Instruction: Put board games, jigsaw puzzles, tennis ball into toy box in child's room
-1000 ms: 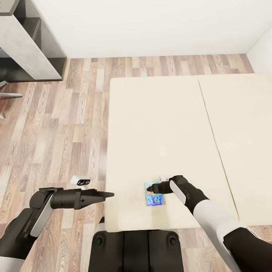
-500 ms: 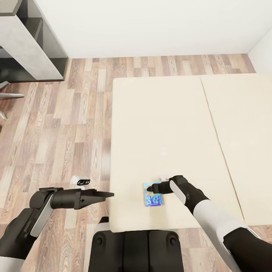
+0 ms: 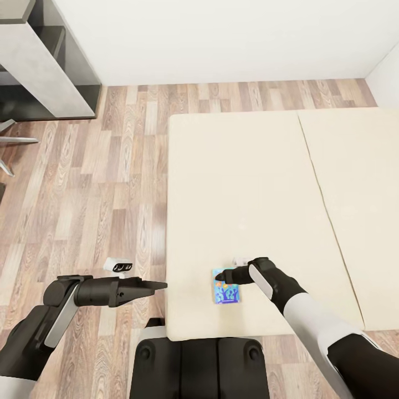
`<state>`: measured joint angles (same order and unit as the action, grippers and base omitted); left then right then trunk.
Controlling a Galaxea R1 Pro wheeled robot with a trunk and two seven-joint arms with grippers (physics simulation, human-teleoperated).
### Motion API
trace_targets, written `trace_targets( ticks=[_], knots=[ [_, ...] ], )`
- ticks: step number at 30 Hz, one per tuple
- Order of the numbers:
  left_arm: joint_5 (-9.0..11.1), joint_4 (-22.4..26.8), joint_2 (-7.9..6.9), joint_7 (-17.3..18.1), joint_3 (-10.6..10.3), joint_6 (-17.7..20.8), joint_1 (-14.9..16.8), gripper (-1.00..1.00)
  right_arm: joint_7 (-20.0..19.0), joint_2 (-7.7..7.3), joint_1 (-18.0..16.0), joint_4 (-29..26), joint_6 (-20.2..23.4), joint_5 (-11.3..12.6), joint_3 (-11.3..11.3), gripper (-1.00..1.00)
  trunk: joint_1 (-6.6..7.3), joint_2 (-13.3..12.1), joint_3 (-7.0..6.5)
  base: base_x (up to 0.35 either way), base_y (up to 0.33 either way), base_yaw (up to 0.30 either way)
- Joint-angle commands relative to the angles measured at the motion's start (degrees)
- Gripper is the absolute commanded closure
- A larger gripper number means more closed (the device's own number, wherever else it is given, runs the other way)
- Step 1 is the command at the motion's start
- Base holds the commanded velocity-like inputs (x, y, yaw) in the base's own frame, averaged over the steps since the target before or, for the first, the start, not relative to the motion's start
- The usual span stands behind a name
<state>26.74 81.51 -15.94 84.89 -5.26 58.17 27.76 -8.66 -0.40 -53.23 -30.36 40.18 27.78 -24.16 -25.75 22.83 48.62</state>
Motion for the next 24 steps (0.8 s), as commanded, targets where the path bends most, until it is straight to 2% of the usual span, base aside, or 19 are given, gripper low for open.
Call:
trace_targets(
  ticks=[1, 19, 24],
  knots=[
    [0.2, 0.0, -0.05, 0.1, -0.1, 0.6, 0.0, -1.0, -0.3, -0.04, 0.0, 0.0, 0.2, -0.4, -0.2, -1.0, -0.03, 0.1, 0.06, 0.0, 0.004, 0.0],
    [0.2, 0.0, -0.05, 0.1, -0.1, 0.5, 0.0, -1.0, -0.3, -0.04, 0.0, 0.0, 0.2, -0.4, -0.1, -1.0, -0.03, 0.1, 0.06, 0.0, 0.005, 0.002],
    [0.2, 0.0, -0.04, 0.1, -0.1, 0.5, 0.0, -1.0, -0.3, 0.03, 0.0, 0.0, 0.3, -0.4, -0.1, -1.0, -0.03, 0.1, 0.06, 0.0, 0.003, 0.143]
  ],
)
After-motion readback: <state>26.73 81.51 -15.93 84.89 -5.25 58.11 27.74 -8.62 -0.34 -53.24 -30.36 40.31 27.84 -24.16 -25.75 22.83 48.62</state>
